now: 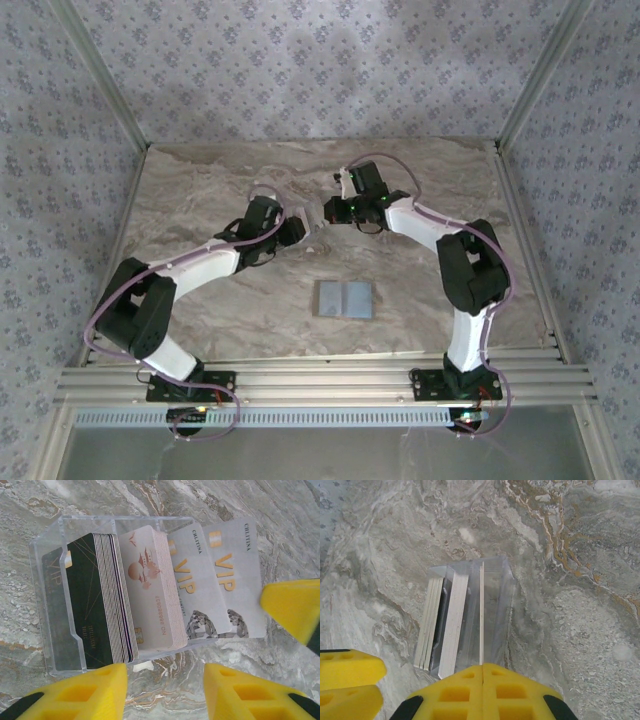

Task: Put the credit cards into the card holder
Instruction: Pick up the credit card from the storage box.

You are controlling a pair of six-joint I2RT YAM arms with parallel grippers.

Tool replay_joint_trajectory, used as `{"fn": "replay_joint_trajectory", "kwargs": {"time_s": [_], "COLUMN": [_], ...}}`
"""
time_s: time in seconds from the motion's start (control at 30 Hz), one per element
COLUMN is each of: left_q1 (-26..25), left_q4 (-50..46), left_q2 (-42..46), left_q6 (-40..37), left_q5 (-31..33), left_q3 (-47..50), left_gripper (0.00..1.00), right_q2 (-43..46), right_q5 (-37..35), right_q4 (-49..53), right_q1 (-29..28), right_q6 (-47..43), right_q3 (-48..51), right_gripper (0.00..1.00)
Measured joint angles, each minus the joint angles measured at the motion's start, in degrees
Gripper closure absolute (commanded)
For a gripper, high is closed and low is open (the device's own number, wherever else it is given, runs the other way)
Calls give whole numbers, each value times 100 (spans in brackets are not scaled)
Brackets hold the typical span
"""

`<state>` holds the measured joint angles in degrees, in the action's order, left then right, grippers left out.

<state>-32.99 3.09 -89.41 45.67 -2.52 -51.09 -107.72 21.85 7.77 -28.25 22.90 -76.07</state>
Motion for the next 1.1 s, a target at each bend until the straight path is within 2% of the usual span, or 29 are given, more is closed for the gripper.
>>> {"fn": "replay_joint_trajectory", "kwargs": {"time_s": [0.47,0.87,1.1], "left_q1": [70,177,186], "left_q4": [-31,-160,-179], "left_q2": [136,872,1078], "left_q6": [-63,-234,-374], "left_q5": [-66,-66,-155], "left_q3": [157,815,1029], "left_gripper": [56,54,54], "right_q2": [509,717,1436], "right_q5": [-50,-599,-931], "right_q4": [-120,61,96], "right_q1": [-2,-116,-205], "right_q6": [129,173,282], "right_q3": [190,201,719], "right_gripper": [100,100,100]}}
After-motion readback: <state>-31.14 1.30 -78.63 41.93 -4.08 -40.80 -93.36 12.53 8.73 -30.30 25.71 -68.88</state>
